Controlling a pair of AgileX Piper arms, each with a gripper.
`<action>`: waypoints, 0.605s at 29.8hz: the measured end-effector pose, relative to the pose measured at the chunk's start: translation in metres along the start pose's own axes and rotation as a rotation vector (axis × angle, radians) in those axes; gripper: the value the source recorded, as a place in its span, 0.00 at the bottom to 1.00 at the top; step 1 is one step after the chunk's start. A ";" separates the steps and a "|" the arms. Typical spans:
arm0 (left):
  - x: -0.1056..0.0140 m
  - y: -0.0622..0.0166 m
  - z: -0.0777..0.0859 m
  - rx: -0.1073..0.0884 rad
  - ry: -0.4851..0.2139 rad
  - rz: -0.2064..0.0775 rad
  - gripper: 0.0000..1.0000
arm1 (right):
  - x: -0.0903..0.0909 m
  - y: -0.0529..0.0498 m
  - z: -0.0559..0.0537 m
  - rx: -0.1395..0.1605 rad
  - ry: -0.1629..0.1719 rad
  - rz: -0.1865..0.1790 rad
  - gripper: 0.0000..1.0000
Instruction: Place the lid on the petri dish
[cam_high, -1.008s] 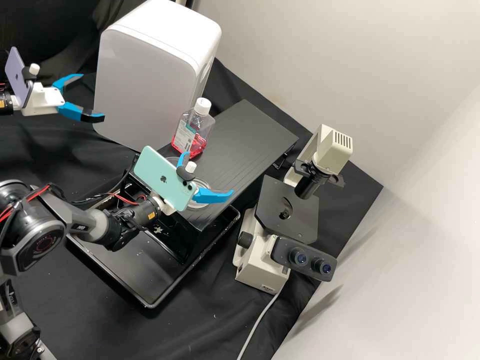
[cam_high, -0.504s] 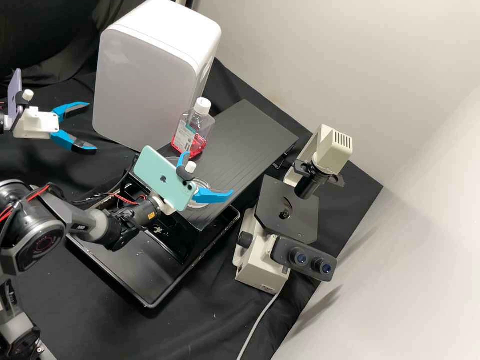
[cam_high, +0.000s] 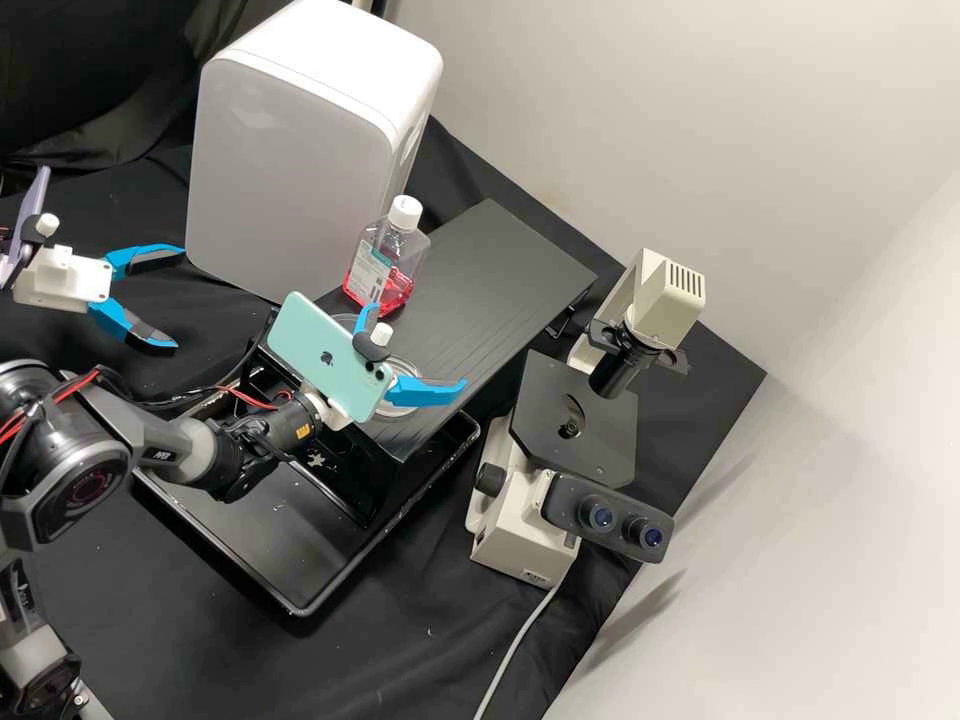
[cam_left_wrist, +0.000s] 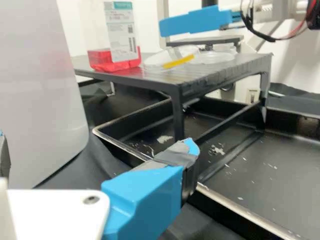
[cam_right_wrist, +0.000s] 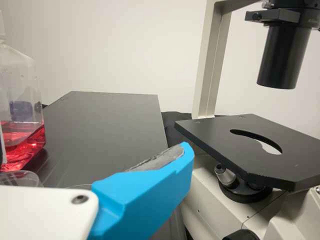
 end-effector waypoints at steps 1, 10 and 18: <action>0.000 -0.0011 0.001 -0.001 -0.002 -0.004 1.00 | 0.000 0.000 0.000 0.000 0.000 0.000 1.00; 0.000 -0.0063 0.004 -0.004 -0.024 -0.028 1.00 | 0.000 0.000 0.000 0.000 0.000 0.000 1.00; -0.001 -0.0071 0.005 -0.074 -0.061 -0.043 1.00 | 0.000 0.000 0.000 0.000 0.000 0.000 1.00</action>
